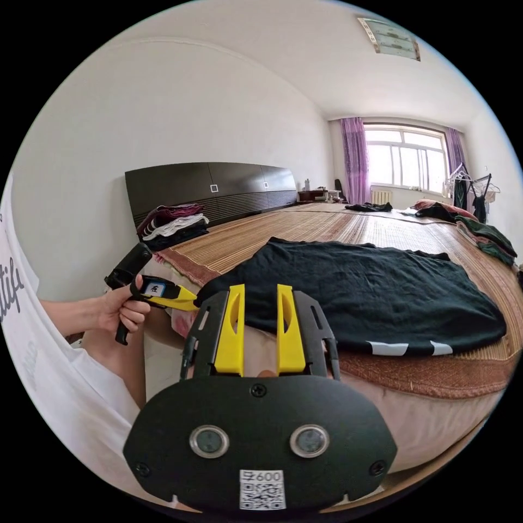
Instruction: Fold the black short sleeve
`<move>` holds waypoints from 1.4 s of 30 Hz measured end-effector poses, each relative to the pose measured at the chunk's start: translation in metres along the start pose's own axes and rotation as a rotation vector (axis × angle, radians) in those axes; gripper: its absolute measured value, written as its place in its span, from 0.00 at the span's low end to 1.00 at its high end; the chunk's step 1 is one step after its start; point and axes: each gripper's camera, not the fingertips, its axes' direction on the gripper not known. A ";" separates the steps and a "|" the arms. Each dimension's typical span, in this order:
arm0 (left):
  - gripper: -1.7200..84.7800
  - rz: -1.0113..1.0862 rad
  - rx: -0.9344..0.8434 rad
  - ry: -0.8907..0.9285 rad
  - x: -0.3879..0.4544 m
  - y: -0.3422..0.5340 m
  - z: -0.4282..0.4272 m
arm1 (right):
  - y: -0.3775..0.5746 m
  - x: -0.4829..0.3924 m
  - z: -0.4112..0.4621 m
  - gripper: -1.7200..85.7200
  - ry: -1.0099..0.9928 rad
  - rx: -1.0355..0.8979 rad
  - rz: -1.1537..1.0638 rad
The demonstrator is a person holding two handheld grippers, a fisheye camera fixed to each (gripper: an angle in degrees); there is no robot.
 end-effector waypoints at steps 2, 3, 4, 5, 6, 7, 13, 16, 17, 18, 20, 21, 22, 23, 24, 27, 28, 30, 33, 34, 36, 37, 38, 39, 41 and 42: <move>0.12 -0.060 0.001 0.085 -0.005 -0.025 -0.011 | 0.006 -0.005 0.002 0.18 -0.029 0.014 0.026; 0.12 -0.076 0.002 0.107 -0.006 -0.030 -0.013 | 0.007 -0.007 0.002 0.18 -0.031 0.015 0.029; 0.13 -0.097 0.000 0.126 -0.007 -0.040 -0.016 | 0.008 -0.012 0.003 0.17 -0.030 0.018 0.029; 0.13 -0.108 -0.006 0.124 -0.005 -0.051 -0.020 | 0.010 -0.018 0.003 0.17 -0.028 0.020 0.023; 0.12 -0.112 -0.014 0.120 -0.003 -0.056 -0.021 | 0.010 -0.021 0.003 0.17 -0.026 0.021 0.019; 0.12 -0.111 -0.021 0.109 0.002 -0.067 -0.026 | 0.011 -0.027 0.004 0.16 -0.024 0.021 0.012; 0.07 -0.102 -0.038 0.098 0.023 -0.107 -0.038 | 0.012 -0.057 0.026 0.14 -0.057 -0.008 0.007; 0.06 -0.088 -0.018 0.109 0.033 -0.117 -0.046 | 0.011 -0.080 0.050 0.13 -0.081 -0.060 -0.001; 0.05 -0.090 -0.008 0.117 0.034 -0.122 -0.050 | 0.012 -0.092 0.063 0.12 -0.082 -0.092 -0.010; 0.05 -0.093 -0.007 0.122 0.034 -0.125 -0.051 | 0.012 -0.098 0.070 0.12 -0.080 -0.106 -0.017; 0.05 -0.078 -0.014 0.096 0.035 -0.139 -0.057 | 0.012 -0.122 0.085 0.11 -0.057 -0.078 -0.021; 0.05 -0.070 -0.017 0.078 0.035 -0.143 -0.059 | 0.012 -0.128 0.089 0.10 -0.054 -0.069 -0.016; 0.05 -0.053 -0.027 0.041 0.033 -0.152 -0.062 | 0.008 -0.139 0.099 0.09 -0.060 -0.067 0.009; 0.05 -0.052 -0.041 0.025 0.028 -0.160 -0.063 | 0.003 -0.150 0.107 0.08 -0.073 -0.055 0.036; 0.05 -0.055 -0.049 0.027 0.024 -0.165 -0.064 | 0.000 -0.157 0.112 0.08 -0.077 -0.050 0.045; 0.05 -0.047 -0.086 -0.004 0.001 -0.187 -0.066 | -0.019 -0.198 0.144 0.05 -0.065 -0.038 0.080; 0.05 -0.044 -0.106 -0.052 -0.012 -0.197 -0.064 | -0.028 -0.218 0.160 0.04 -0.048 -0.038 0.088; 0.04 -0.040 -0.173 -0.121 -0.033 -0.211 -0.057 | -0.043 -0.252 0.183 0.02 0.002 -0.048 0.056; 0.04 -0.066 -0.197 -0.125 -0.070 -0.219 -0.047 | -0.064 -0.306 0.202 0.01 0.097 -0.036 -0.045; 0.03 -0.094 -0.168 -0.153 -0.084 -0.215 -0.049 | -0.070 -0.321 0.204 0.01 0.131 -0.028 -0.060; 0.03 -0.134 -0.138 -0.256 -0.100 -0.202 -0.057 | -0.078 -0.340 0.202 0.01 0.139 -0.010 -0.054; 0.03 -0.128 -0.120 -0.356 -0.099 -0.189 -0.057 | -0.085 -0.350 0.198 0.01 0.139 -0.002 -0.037; 0.03 -0.047 -0.082 -0.454 -0.079 -0.175 -0.046 | -0.092 -0.359 0.195 0.01 0.136 0.014 -0.016; 0.03 0.015 -0.058 -0.502 -0.064 -0.167 -0.036 | -0.096 -0.364 0.194 0.01 0.136 0.021 -0.006; 0.03 0.294 0.045 -0.618 -0.004 -0.126 0.030 | -0.118 -0.387 0.191 0.01 0.156 0.035 0.009; 0.03 0.353 0.068 -0.630 0.007 -0.114 0.050 | -0.126 -0.394 0.191 0.01 0.167 0.034 0.006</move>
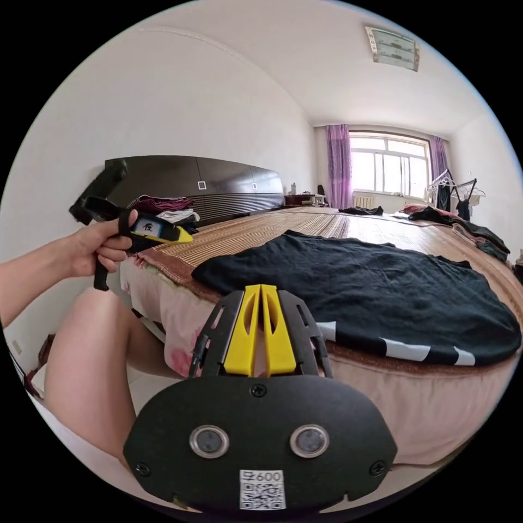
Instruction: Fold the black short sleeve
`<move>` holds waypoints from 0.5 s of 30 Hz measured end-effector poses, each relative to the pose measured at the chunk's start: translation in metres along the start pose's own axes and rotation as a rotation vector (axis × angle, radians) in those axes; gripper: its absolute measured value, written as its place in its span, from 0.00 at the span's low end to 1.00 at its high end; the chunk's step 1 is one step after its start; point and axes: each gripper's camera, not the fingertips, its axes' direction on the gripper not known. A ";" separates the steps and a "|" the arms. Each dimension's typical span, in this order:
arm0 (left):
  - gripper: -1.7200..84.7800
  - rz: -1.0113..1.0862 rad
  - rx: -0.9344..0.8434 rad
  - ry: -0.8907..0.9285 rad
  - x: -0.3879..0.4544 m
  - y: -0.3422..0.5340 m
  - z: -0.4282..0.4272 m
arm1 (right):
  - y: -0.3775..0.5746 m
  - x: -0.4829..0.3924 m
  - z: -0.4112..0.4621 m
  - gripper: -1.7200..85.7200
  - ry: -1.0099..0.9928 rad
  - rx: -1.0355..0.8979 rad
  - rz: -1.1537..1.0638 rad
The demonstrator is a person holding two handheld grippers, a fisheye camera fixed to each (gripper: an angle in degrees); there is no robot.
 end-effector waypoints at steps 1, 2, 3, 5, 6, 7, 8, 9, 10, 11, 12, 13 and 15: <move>0.03 0.095 0.079 -0.050 0.047 0.016 0.022 | -0.017 -0.015 -0.004 0.01 0.026 0.003 -0.014; 0.03 0.163 0.159 -0.128 0.089 0.036 0.049 | -0.035 -0.028 -0.012 0.01 0.061 0.020 -0.030; 0.03 0.189 0.194 -0.169 0.107 0.048 0.065 | -0.044 -0.034 -0.017 0.01 0.082 0.036 -0.035; 0.03 0.201 0.221 -0.259 0.154 0.084 0.141 | -0.080 -0.046 -0.036 0.01 0.131 0.072 -0.034; 0.03 0.209 0.200 -0.253 0.161 0.090 0.160 | -0.089 -0.045 -0.039 0.01 0.133 0.065 -0.020; 0.03 0.239 0.153 -0.237 0.171 0.104 0.198 | -0.106 -0.039 -0.043 0.01 0.136 0.040 0.016; 0.03 0.215 0.131 -0.245 0.173 0.119 0.230 | -0.120 -0.031 -0.047 0.01 0.148 0.011 0.046; 0.03 0.185 0.126 -0.249 0.170 0.127 0.244 | -0.127 -0.028 -0.048 0.01 0.158 -0.006 0.056; 0.03 0.147 0.158 -0.241 0.162 0.145 0.263 | -0.139 -0.020 -0.051 0.01 0.196 -0.049 0.071; 0.03 0.140 0.194 -0.224 0.154 0.164 0.275 | -0.151 -0.016 -0.065 0.01 0.169 -0.025 0.045; 0.03 0.138 0.197 -0.214 0.149 0.171 0.283 | -0.158 -0.014 -0.074 0.01 0.158 -0.015 0.041; 0.03 0.142 0.209 -0.194 0.141 0.185 0.296 | -0.174 -0.006 -0.091 0.01 0.214 -0.018 0.071; 0.03 0.163 0.218 -0.169 0.128 0.203 0.316 | -0.197 0.008 -0.120 0.01 0.321 -0.008 0.115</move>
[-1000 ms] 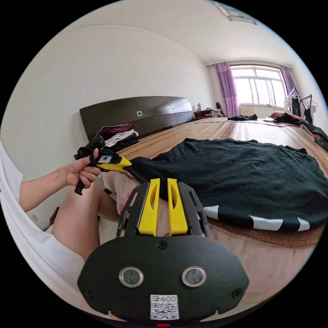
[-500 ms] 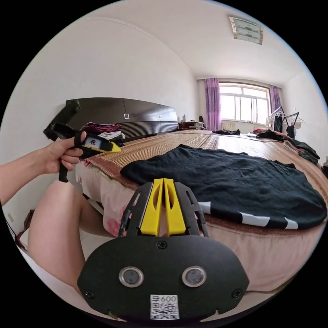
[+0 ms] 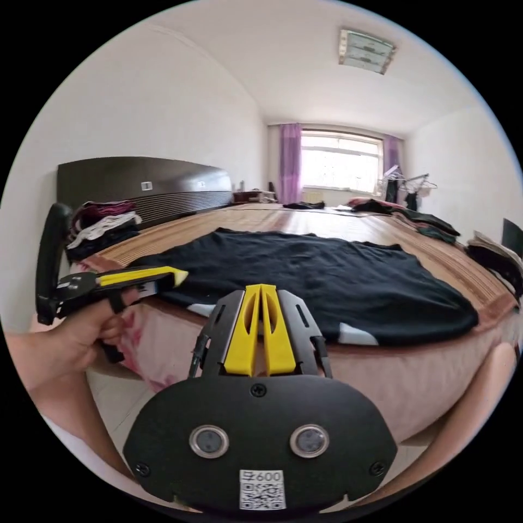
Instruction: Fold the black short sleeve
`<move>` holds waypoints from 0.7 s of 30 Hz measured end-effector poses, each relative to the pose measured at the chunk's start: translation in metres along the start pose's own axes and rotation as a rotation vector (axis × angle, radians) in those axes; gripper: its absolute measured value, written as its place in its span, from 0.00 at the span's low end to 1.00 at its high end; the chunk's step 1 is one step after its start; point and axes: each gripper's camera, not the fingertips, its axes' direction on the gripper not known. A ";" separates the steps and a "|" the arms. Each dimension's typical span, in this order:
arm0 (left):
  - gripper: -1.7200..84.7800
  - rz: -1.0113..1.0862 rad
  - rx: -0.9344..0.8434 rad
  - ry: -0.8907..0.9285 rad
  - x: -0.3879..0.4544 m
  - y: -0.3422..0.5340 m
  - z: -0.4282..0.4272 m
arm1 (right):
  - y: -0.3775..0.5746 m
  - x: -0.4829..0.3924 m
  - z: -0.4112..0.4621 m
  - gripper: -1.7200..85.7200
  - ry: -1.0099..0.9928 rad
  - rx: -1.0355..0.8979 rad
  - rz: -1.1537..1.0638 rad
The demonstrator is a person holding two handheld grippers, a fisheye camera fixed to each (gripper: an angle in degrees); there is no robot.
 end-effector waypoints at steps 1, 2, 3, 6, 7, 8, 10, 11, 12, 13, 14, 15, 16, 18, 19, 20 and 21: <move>0.03 0.018 0.012 0.017 -0.004 0.015 0.011 | -0.017 0.014 -0.020 0.01 0.020 0.015 -0.005; 0.03 0.025 0.019 0.035 -0.009 0.030 0.022 | -0.036 0.028 -0.041 0.01 0.061 0.026 0.005; 0.03 0.024 0.020 0.041 -0.012 0.037 0.028 | -0.045 0.037 -0.050 0.01 0.108 0.025 0.022; 0.03 0.049 0.017 0.037 -0.016 0.068 0.055 | -0.094 0.099 -0.105 0.01 0.289 -0.001 0.136; 0.03 0.048 0.018 0.029 -0.018 0.080 0.066 | -0.118 0.126 -0.136 0.01 0.226 0.012 0.185; 0.03 0.033 0.022 0.024 -0.021 0.092 0.076 | -0.147 0.150 -0.166 0.01 0.184 0.013 0.248; 0.03 0.001 0.027 0.016 -0.027 0.111 0.091 | -0.199 0.184 -0.211 0.01 0.156 -0.019 0.293; 0.03 -0.009 0.029 0.006 -0.029 0.122 0.100 | -0.237 0.214 -0.240 0.02 0.115 -0.058 0.331; 0.03 -0.011 0.029 -0.002 -0.030 0.127 0.105 | -0.256 0.232 -0.253 0.02 0.075 -0.078 0.352; 0.03 -0.009 0.025 -0.027 -0.030 0.137 0.113 | -0.290 0.272 -0.279 0.02 -0.024 -0.113 0.416; 0.03 -0.006 0.016 -0.069 -0.029 0.145 0.119 | -0.321 0.317 -0.301 0.03 -0.119 -0.148 0.519; 0.03 -0.005 0.012 -0.096 -0.027 0.148 0.122 | -0.335 0.340 -0.310 0.06 -0.164 -0.170 0.573; 0.03 0.000 0.014 -0.153 -0.022 0.154 0.126 | -0.359 0.380 -0.326 0.11 -0.255 -0.209 0.660; 0.03 0.024 0.063 -0.183 -0.011 0.163 0.128 | -0.389 0.428 -0.339 0.16 -0.447 -0.257 0.741; 0.02 0.069 0.116 -0.140 -0.001 0.168 0.128 | -0.402 0.454 -0.340 0.19 -0.573 -0.292 0.830; 0.02 0.134 0.175 -0.073 0.012 0.174 0.129 | -0.415 0.472 -0.335 0.20 -0.728 -0.336 0.918; 0.02 0.170 0.201 -0.035 0.019 0.176 0.131 | -0.422 0.478 -0.333 0.21 -0.791 -0.344 0.949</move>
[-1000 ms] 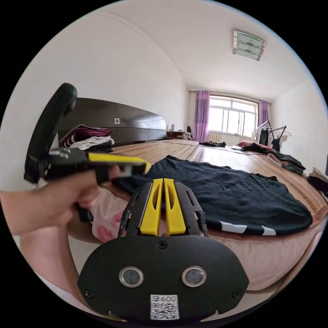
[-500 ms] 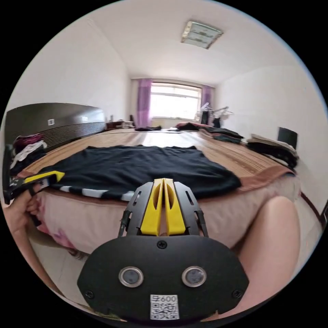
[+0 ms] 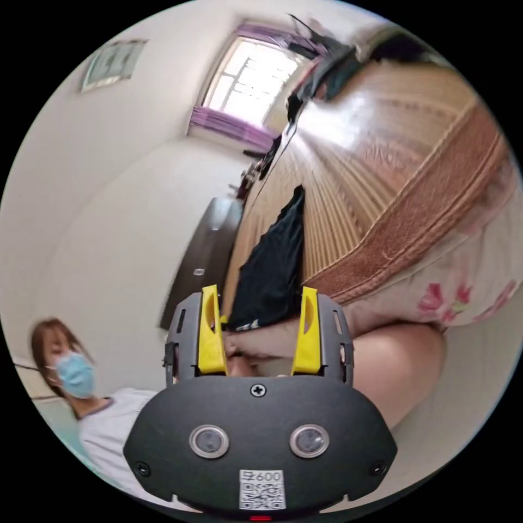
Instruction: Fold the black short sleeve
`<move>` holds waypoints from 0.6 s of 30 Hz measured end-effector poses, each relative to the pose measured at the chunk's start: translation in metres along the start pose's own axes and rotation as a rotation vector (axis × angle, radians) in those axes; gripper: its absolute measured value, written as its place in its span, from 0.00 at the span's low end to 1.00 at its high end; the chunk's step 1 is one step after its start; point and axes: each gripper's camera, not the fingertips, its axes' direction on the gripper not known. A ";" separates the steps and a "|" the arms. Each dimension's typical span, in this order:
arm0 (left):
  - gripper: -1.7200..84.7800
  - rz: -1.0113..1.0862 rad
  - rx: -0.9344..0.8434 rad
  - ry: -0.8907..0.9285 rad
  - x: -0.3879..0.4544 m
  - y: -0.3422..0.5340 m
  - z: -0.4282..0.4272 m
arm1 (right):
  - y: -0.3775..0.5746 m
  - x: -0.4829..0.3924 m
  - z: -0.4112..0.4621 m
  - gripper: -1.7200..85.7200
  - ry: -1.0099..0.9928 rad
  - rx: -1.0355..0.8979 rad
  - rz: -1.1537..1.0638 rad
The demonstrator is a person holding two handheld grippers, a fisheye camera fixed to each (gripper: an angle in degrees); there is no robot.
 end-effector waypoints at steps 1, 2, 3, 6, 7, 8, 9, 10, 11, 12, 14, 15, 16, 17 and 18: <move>0.02 0.052 0.037 0.081 0.014 0.003 0.007 | -0.013 -0.009 -0.001 0.21 -0.079 -0.037 0.048; 0.02 0.070 0.036 0.170 0.025 0.005 0.021 | -0.025 -0.026 0.004 0.21 -0.082 -0.099 0.076; 0.02 0.067 0.026 0.214 0.030 0.006 0.029 | -0.030 -0.037 0.008 0.21 -0.069 -0.134 0.074; 0.02 0.046 -0.048 0.361 0.048 0.018 0.078 | -0.045 -0.100 0.028 0.22 0.060 -0.261 0.045; 0.03 0.059 -0.069 0.372 0.055 0.026 0.096 | -0.049 -0.125 0.032 0.22 0.064 -0.285 0.035; 0.03 0.064 -0.093 0.361 0.059 0.035 0.112 | -0.050 -0.148 0.033 0.22 0.049 -0.299 0.038; 0.03 0.067 -0.110 0.355 0.060 0.040 0.121 | -0.051 -0.159 0.033 0.21 0.041 -0.304 0.036; 0.03 0.078 -0.164 0.345 0.061 0.050 0.139 | -0.051 -0.183 0.033 0.21 0.035 -0.314 0.029; 0.03 0.083 -0.233 0.327 0.059 0.062 0.159 | -0.050 -0.205 0.031 0.21 0.046 -0.323 0.024; 0.03 0.079 -0.233 0.324 0.056 0.069 0.164 | -0.050 -0.215 0.031 0.21 0.053 -0.328 0.022; 0.03 0.060 -0.189 0.341 0.037 0.091 0.171 | -0.046 -0.254 0.033 0.20 0.068 -0.362 0.020; 0.03 0.060 -0.191 0.347 0.033 0.094 0.174 | -0.045 -0.264 0.033 0.20 0.068 -0.370 0.017; 0.03 0.061 -0.194 0.353 0.024 0.100 0.180 | -0.042 -0.284 0.035 0.20 0.069 -0.380 0.012; 0.03 0.062 -0.201 0.358 0.016 0.105 0.187 | -0.039 -0.303 0.037 0.20 0.068 -0.398 0.006; 0.03 0.061 -0.202 0.360 0.012 0.108 0.190 | -0.038 -0.312 0.039 0.20 0.068 -0.407 0.003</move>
